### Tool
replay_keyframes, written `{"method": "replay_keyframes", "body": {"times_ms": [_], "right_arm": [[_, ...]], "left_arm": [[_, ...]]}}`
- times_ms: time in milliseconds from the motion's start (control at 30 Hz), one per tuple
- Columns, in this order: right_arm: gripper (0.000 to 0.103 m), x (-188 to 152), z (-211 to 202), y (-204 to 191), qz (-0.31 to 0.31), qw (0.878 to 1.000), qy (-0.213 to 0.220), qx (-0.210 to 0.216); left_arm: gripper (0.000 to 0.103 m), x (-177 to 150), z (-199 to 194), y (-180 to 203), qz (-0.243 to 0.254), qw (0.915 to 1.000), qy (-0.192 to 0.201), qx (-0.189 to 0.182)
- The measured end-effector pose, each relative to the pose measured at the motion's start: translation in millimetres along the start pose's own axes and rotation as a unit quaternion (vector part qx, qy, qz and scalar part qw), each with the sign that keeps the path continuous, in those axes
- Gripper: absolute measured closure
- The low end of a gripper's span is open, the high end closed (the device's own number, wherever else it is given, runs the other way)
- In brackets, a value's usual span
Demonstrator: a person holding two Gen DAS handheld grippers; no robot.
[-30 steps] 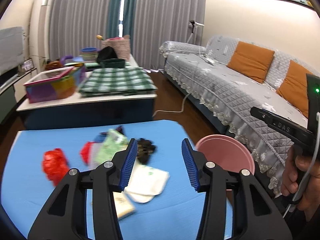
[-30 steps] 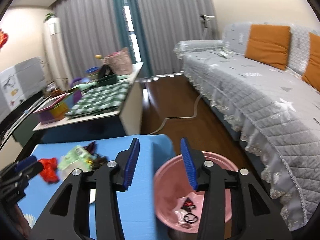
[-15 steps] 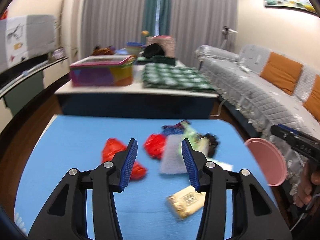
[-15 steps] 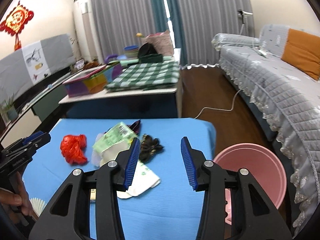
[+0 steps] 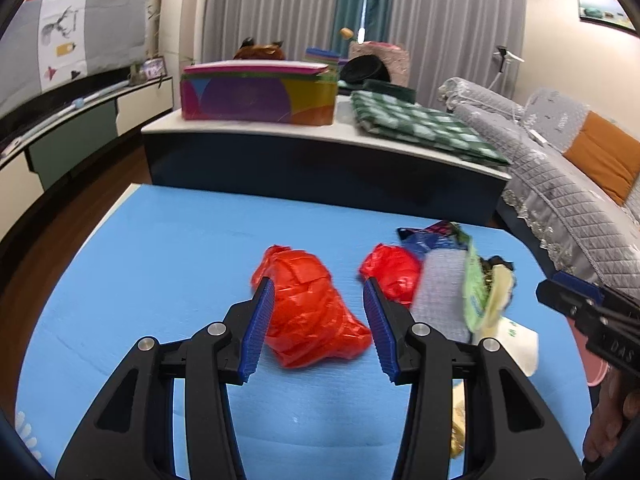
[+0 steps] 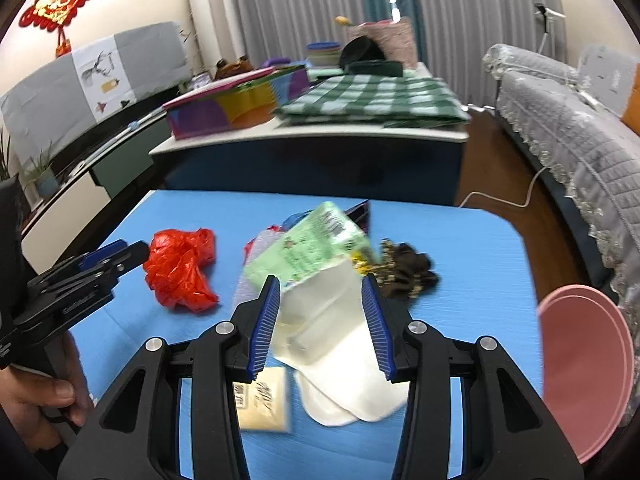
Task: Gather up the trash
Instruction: 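Grasp the red plastic bag with the left gripper while the right gripper grasps the white paper bag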
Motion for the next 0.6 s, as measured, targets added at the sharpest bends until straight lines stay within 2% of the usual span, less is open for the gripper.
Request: {"method": "replay_keyframes", "body": {"times_ms": [100, 200, 467, 533, 600], "right_arm": [[0.059, 0, 11, -6, -0.003, 1.000, -0.009, 0.005], [0.059, 1, 21, -9, -0.005, 1.000, -0.014, 0.006], [0.060, -1, 37, 0, 0.005, 0.999, -0.035, 0.001], [0.063, -3, 37, 2, 0.009, 0.999, -0.039, 0.003], [0.070, -4, 36, 2, 0.012, 0.999, -0.042, 0.009]], "left_arm": [[0.056, -3, 13, -4, -0.006, 0.9999, -0.013, 0.002], [0.048, -6, 25, -5, -0.011, 0.9996, -0.026, 0.004], [0.048, -11, 45, -4, -0.013, 0.9987, -0.049, 0.010], [0.049, -11, 47, -2, -0.010, 0.9986, -0.051, 0.012], [0.049, -12, 48, -1, -0.008, 0.9984, -0.055, 0.013]]}}
Point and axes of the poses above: each gripper's, at about its wrist camera, not at the fingertips, and z roughly the way its jaws point, y to its right, x to its top, the point moved 8 cm from there along z, roughly the way its jaws point, and after that the axes turned 8 degrees about x, right-handed, at the moved point
